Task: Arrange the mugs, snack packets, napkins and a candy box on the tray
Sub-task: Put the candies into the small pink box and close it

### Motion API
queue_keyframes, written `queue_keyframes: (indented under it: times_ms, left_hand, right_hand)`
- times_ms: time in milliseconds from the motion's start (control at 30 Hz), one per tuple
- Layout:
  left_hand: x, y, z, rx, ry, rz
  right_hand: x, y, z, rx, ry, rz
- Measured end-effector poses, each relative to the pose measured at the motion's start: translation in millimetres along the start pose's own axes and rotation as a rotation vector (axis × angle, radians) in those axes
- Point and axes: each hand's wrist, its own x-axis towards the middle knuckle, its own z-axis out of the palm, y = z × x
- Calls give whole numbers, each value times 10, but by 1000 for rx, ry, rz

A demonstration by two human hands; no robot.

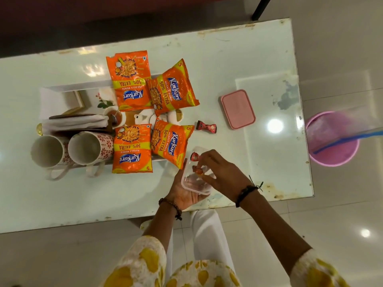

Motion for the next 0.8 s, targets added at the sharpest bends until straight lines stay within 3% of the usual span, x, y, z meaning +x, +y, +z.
queue_keyframes:
  times_ms: [67, 133, 233, 433, 500, 600, 667, 800]
  left_hand:
    - [-82, 44, 50, -45, -133, 7]
    - [-62, 75, 32, -128, -219, -36]
    - [-4, 77, -16, -193, -276, -111]
    - [-33, 70, -49, -222, -422, -112]
    - [-19, 79, -50, -198, -426, -75]
    - [27, 64, -40, -164, -368, -18]
    - [45, 61, -26, -144, -345, 10]
    - [79, 52, 41, -127, -355, 60]
  right_hand:
    - [64, 39, -57, 75, 71, 48]
    - [165, 70, -115, 163, 276, 109]
    - [481, 234, -193, 101, 450, 232]
    - [975, 516, -75, -326, 101, 243]
    - [1013, 486, -88, -352, 124, 246]
    - [857, 329, -212, -154, 326, 269]
    - [590, 163, -281, -30, 431, 180]
    - [15, -84, -261, -77, 221, 97]
